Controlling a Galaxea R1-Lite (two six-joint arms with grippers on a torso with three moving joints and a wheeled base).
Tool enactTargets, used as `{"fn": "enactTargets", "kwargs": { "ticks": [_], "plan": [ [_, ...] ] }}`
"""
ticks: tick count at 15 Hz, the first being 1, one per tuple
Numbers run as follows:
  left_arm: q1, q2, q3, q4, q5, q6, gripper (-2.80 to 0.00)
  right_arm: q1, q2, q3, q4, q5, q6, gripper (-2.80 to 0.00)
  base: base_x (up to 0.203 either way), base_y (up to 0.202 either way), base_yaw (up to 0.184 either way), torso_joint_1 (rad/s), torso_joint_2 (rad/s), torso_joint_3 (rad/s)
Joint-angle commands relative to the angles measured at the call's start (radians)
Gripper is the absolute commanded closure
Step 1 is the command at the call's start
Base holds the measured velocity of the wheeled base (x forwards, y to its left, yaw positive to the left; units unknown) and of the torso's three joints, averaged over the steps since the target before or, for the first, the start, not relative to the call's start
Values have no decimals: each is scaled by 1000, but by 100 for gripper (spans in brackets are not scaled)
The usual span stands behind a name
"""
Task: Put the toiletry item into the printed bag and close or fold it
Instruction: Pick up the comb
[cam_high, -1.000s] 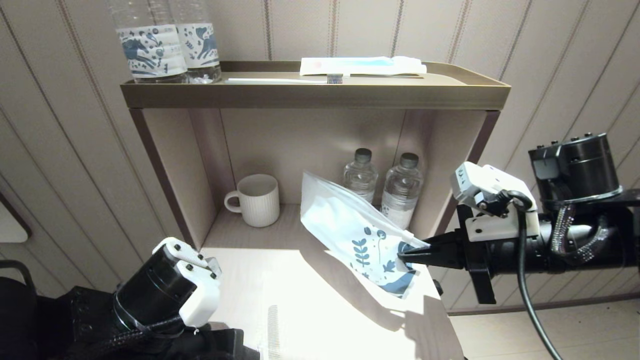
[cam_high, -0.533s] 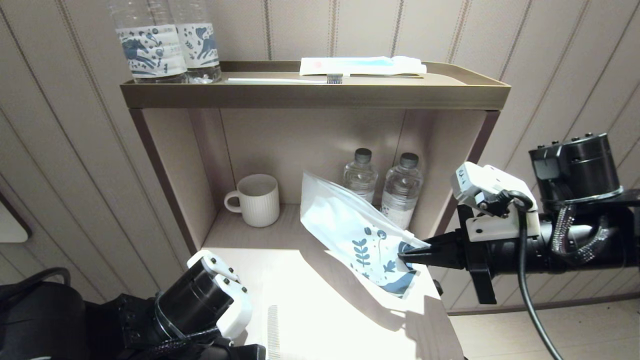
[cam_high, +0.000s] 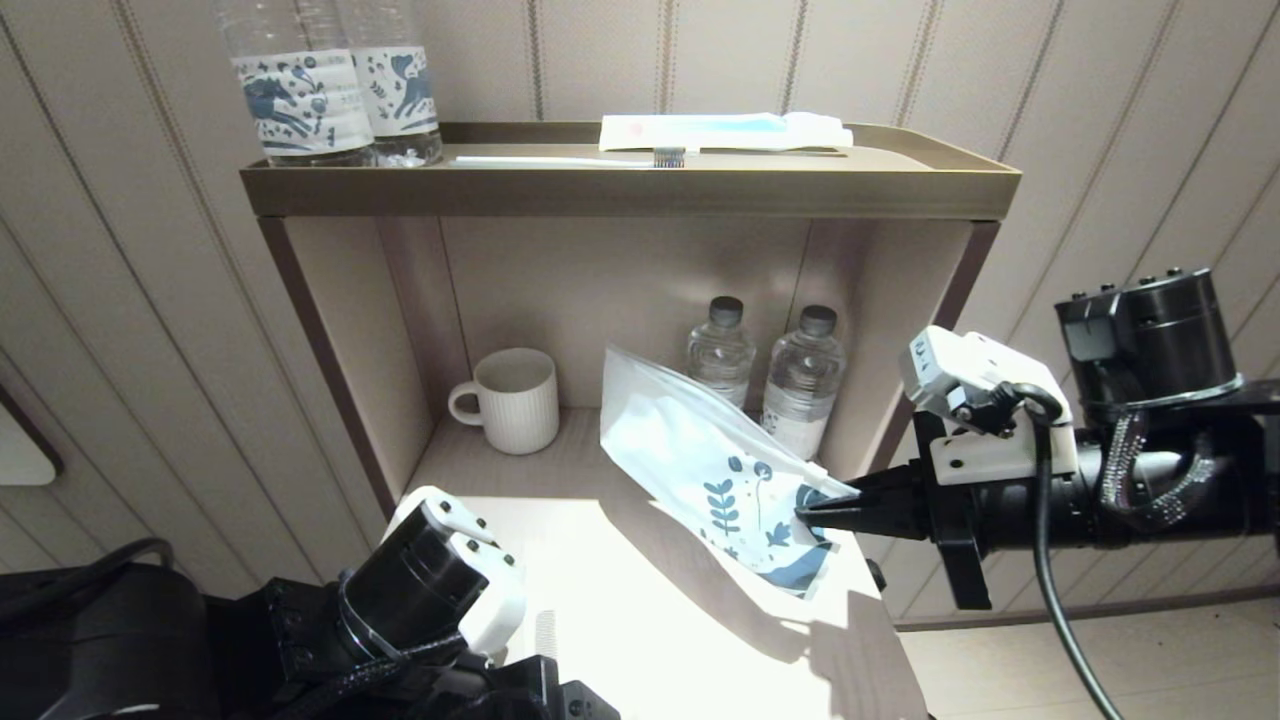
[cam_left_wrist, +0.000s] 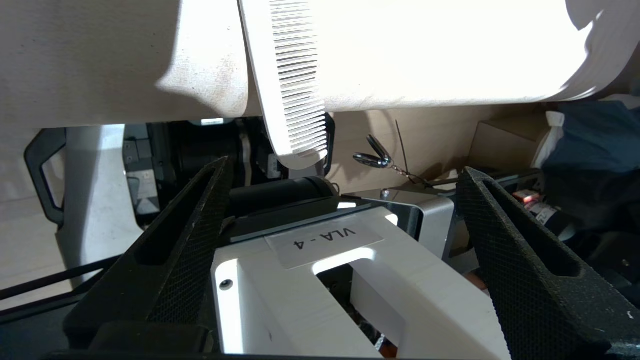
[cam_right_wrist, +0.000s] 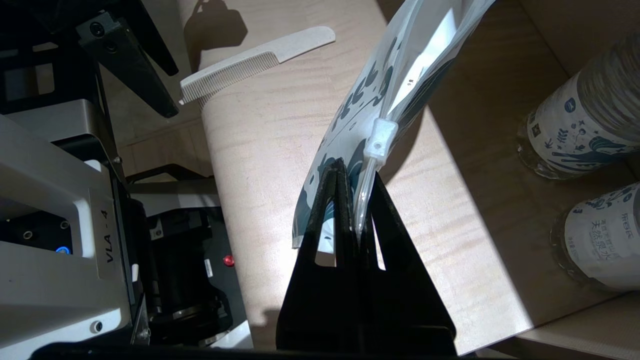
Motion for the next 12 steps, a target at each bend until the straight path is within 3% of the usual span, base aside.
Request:
{"fn": "enactTargets", "kwargs": {
  "ticks": [1,12],
  "plan": [
    [4,3,8,-2,-1,-7,-280,0,4,1,-1,4,-3,0,0,0,0,0,0,0],
    [29,47,-11,-4,-45,-7,-280,1,9,2,-1,4,-3,0,0,0,0,0,0,0]
  ]
}}
